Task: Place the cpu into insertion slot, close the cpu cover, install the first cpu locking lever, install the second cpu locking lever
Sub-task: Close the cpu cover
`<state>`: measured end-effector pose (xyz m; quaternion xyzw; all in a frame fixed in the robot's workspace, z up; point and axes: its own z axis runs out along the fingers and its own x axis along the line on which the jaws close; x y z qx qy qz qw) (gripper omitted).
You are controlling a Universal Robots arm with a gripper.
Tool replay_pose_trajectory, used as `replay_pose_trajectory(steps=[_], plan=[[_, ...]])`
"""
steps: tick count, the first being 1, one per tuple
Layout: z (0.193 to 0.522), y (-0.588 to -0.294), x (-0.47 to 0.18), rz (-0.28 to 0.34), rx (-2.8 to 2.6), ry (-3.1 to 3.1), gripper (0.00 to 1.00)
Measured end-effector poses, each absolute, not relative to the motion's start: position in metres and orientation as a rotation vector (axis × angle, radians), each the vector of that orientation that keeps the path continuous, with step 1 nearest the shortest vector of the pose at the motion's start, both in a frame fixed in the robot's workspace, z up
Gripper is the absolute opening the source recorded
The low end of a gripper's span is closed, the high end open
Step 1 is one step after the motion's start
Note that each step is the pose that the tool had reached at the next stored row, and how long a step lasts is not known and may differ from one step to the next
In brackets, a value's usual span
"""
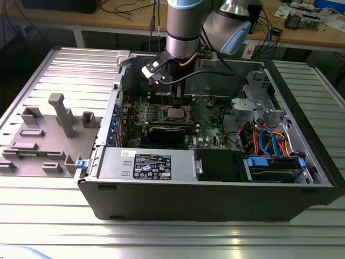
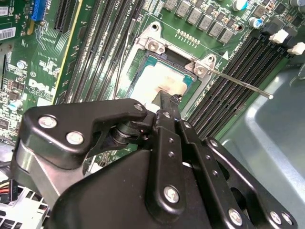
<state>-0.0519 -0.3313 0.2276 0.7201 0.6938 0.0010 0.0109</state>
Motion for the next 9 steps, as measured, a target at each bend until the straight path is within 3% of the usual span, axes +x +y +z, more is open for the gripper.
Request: replay_pose_trajectory(steps=[9], plan=[[0.2287,-0.3313,-0.0519,0.003,2.247,2.165,0.11]])
